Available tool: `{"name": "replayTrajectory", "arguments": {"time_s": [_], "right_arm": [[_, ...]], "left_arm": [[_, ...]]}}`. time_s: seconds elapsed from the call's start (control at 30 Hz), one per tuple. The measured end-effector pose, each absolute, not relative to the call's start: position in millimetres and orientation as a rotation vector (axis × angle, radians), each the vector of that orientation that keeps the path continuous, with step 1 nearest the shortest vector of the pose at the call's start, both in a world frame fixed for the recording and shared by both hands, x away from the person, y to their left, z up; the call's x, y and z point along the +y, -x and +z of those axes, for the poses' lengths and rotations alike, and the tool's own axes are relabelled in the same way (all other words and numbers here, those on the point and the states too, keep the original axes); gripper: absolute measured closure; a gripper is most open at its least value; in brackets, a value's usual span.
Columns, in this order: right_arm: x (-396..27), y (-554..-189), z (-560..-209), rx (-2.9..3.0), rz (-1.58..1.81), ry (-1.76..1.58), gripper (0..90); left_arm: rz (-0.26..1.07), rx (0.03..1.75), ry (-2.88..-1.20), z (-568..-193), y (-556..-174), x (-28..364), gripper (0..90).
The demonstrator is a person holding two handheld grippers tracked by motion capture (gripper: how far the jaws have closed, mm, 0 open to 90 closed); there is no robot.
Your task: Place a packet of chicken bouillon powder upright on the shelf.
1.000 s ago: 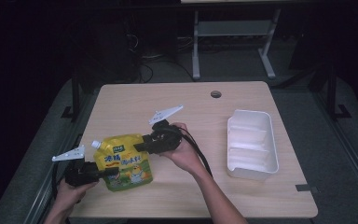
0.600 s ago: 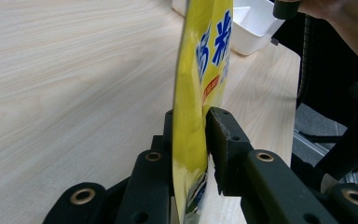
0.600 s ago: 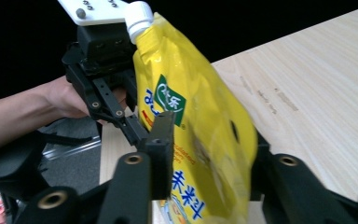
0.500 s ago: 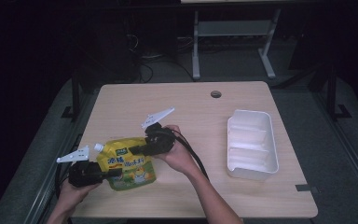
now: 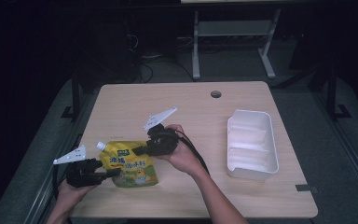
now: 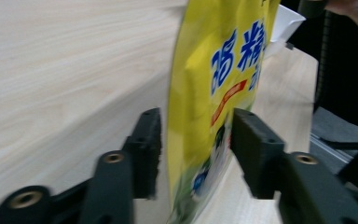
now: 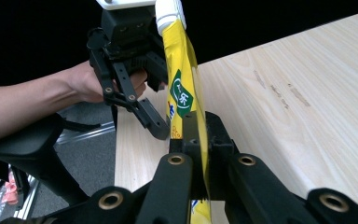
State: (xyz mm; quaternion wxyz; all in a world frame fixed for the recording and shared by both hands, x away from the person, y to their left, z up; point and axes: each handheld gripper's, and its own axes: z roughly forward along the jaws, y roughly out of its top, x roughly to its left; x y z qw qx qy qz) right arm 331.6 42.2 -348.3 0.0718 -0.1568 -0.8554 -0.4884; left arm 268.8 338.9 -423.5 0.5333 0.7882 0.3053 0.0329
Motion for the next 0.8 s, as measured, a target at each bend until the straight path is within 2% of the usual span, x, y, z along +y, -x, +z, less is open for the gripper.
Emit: {"name": "replayTrajectory", "arguments": {"time_s": [0.2, 0.8], "right_arm": [[25.2, -331.9, -340.5, -2.594, -1.479, 0.509, 89.4], [-30.9, -334.5, -308.2, -2.667, -1.513, 0.615, 89.4]], "left_arm": [[0.132, 0.764, -1.881, -424.2, -268.3, 339.9, 39.7], [0.134, 0.793, -1.931, -432.5, -269.9, 335.0, 35.6]]}}
